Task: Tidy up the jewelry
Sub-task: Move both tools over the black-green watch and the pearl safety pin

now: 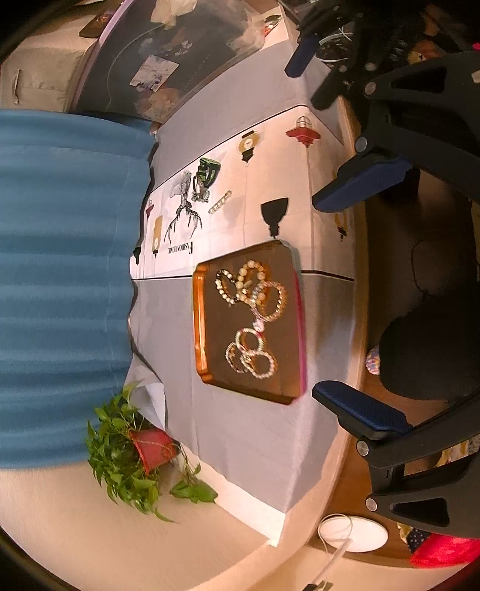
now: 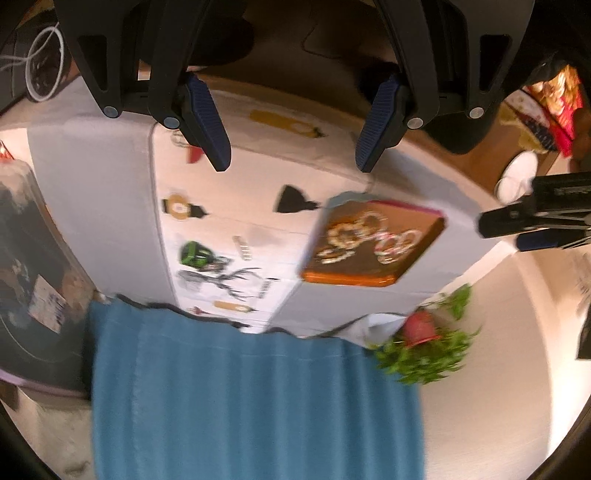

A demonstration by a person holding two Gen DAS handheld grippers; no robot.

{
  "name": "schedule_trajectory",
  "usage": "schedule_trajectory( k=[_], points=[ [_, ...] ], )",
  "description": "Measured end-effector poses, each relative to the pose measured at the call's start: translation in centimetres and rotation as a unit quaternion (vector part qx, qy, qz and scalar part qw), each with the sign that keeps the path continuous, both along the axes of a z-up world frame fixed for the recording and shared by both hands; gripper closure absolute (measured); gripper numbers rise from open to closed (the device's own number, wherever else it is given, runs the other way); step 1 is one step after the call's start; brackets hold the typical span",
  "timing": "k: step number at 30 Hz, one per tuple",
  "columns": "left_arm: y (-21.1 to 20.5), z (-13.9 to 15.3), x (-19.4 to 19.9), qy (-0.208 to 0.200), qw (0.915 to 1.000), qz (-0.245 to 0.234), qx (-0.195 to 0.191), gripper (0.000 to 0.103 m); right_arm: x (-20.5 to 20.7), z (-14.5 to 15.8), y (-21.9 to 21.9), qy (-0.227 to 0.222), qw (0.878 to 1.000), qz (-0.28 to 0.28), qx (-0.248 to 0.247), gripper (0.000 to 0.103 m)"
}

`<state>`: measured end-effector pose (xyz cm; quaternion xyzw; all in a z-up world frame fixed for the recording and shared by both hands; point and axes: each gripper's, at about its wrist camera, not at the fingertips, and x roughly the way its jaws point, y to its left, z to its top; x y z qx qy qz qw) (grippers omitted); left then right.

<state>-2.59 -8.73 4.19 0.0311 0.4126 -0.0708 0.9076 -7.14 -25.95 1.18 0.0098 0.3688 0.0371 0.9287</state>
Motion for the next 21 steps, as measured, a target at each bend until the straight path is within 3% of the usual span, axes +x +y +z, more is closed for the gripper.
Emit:
schedule_trajectory(
  k=[5,12,21],
  points=[
    [-1.5,-0.8,3.4,0.013,0.9999,-0.004,0.001,0.012,3.7,-0.7,-4.6,-0.002,0.999,-0.042,-0.003,0.032],
    [-4.3,-2.6,9.3,0.026,0.9995,-0.009,0.015,0.012,12.4,-3.2,-10.9,0.002,0.996,-0.088,0.001,0.032],
    [-10.6,-6.1,18.7,0.056,0.9974,-0.043,0.016,0.012,23.8,-9.8,-13.5,0.049,0.997,-0.052,-0.006,0.031]
  ],
)
